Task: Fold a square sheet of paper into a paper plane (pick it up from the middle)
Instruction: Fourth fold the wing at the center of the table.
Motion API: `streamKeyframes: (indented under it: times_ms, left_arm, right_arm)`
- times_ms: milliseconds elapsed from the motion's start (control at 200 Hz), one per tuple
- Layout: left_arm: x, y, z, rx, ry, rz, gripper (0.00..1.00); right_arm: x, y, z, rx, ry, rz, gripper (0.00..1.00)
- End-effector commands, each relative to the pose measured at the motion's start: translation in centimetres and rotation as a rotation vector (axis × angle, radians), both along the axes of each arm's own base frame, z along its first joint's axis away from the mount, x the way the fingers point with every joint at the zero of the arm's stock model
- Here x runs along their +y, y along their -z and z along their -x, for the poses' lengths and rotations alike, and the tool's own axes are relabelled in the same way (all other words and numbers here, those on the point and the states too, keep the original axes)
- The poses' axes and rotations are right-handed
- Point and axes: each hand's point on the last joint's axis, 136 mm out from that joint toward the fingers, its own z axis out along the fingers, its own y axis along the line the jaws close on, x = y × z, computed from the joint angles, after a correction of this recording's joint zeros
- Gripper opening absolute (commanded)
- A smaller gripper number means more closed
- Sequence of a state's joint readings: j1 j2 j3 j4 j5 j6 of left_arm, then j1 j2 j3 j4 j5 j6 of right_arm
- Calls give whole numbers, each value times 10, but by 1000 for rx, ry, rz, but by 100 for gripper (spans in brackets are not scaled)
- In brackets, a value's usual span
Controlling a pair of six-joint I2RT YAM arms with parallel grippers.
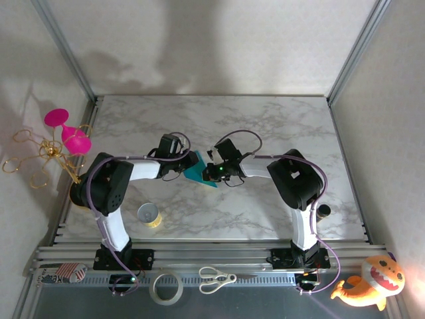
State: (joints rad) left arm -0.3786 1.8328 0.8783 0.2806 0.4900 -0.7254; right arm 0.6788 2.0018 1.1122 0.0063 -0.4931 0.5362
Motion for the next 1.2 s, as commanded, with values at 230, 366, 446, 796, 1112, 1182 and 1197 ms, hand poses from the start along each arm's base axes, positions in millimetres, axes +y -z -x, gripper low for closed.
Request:
streamKeyframes:
  times_ms: [230,366,446,796,1112,1182,1197]
  left_arm:
    - [-16,8,23,-2,85,23,14]
    - [-12,19,21,37,59,-18,12]
    - [-8,25,21,56,51,-48,11]
    - [-2,36,25,91,37,-85,11]
    - [15,57,33,196,-34,-165,11]
    - [20,63,36,218,-49,-191,11]
    - [20,64,37,222,-51,-195,11]
  right_arm:
    - [-28,45,30,158,11,91,0]
    - [-16,23,19,112,-5,30,0]
    - [-5,1,12,70,-22,-31,0]
    - [1,-12,-11,18,25,-38,1]
    - [-26,22,11,87,31,95,1]
    - [-36,26,23,107,25,114,1]
    - [-39,26,26,111,24,118,1]
